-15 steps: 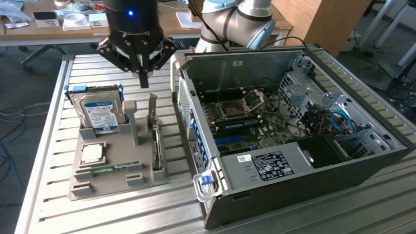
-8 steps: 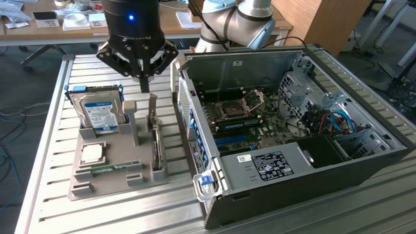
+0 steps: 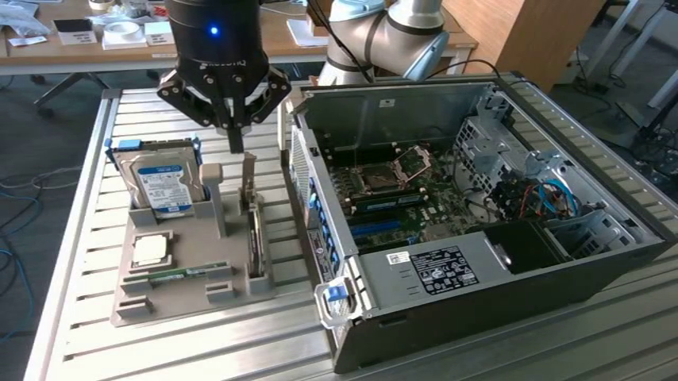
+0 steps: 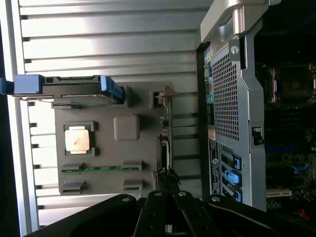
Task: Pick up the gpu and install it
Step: 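Reach for the gpu, then pick up the gpu and move the gpu toward the slot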
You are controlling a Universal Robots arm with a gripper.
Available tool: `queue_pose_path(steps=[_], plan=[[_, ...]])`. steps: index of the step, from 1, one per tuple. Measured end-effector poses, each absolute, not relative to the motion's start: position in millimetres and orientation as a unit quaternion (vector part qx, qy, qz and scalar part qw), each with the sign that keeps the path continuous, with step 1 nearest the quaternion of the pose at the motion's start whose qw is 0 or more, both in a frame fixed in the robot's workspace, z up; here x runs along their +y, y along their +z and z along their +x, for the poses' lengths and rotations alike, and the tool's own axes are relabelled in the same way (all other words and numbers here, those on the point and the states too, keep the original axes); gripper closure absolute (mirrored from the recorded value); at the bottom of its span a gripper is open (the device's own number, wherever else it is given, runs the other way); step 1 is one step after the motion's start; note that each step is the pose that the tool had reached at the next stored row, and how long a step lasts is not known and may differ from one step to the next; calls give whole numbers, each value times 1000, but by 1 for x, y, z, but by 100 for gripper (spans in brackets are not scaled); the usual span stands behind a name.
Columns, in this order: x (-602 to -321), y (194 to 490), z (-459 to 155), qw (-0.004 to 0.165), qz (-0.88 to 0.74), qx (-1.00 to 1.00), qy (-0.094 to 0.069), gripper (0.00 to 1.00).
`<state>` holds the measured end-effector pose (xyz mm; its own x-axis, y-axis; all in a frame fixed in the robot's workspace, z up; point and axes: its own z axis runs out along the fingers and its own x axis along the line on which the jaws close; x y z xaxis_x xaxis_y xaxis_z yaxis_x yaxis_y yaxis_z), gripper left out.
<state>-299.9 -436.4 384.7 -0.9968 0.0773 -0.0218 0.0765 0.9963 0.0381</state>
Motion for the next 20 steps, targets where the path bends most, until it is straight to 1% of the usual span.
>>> queue_pose_path(steps=[20], plan=[[-439, 385, -299, 12, 39, 999, 19, 89]])
